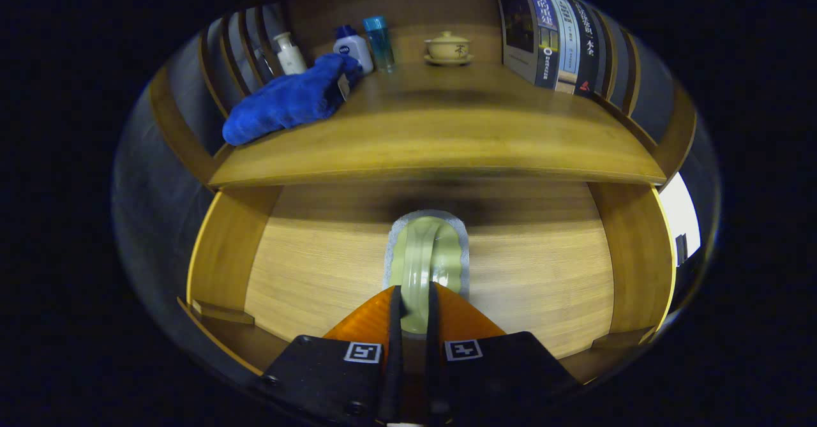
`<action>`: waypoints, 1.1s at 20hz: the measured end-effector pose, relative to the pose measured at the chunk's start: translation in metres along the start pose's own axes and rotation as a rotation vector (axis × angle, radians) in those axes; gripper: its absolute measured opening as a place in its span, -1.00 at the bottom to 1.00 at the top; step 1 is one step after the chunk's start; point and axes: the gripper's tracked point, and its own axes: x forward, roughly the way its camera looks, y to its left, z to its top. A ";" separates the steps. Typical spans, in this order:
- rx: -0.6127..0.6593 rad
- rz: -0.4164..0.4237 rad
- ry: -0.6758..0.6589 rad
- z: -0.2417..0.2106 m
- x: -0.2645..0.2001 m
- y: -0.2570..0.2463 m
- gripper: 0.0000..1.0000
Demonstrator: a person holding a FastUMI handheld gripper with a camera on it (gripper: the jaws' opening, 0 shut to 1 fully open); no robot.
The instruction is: Pull open the drawer, take out the items inside it, and place them on the countertop above the cabinet.
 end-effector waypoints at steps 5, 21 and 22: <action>-0.018 0.045 -0.069 -0.002 -0.044 0.014 -0.55; -0.029 0.115 -0.335 0.087 -0.133 0.048 -0.56; -0.042 0.115 -0.339 0.096 -0.130 0.049 -0.55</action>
